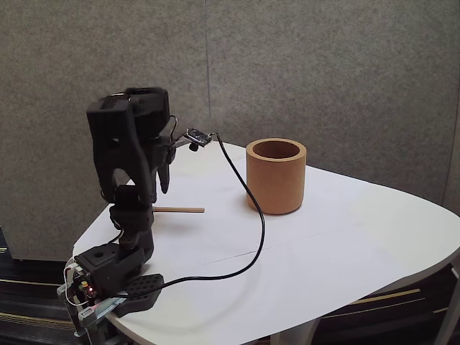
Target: Grab the pen and put it in the pen holder.
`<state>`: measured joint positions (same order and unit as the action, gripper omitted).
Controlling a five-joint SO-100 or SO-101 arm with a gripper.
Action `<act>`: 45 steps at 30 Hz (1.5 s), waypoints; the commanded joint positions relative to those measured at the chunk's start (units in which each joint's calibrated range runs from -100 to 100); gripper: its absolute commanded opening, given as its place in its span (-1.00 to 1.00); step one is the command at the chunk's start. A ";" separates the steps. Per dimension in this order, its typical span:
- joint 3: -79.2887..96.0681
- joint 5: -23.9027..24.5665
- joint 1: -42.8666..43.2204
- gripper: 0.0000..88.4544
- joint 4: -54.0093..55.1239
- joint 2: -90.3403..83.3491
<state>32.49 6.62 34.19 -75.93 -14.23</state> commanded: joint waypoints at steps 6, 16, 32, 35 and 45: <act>-11.55 0.15 0.44 -0.46 2.03 14.10; -20.22 0.04 1.61 -0.46 1.10 21.83; -19.22 -0.33 1.97 -0.46 1.19 23.70; -19.22 -0.33 3.22 -0.46 1.19 25.41; -18.05 -0.33 3.29 -0.46 1.95 25.57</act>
<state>14.26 6.52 37.79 -74.32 11.69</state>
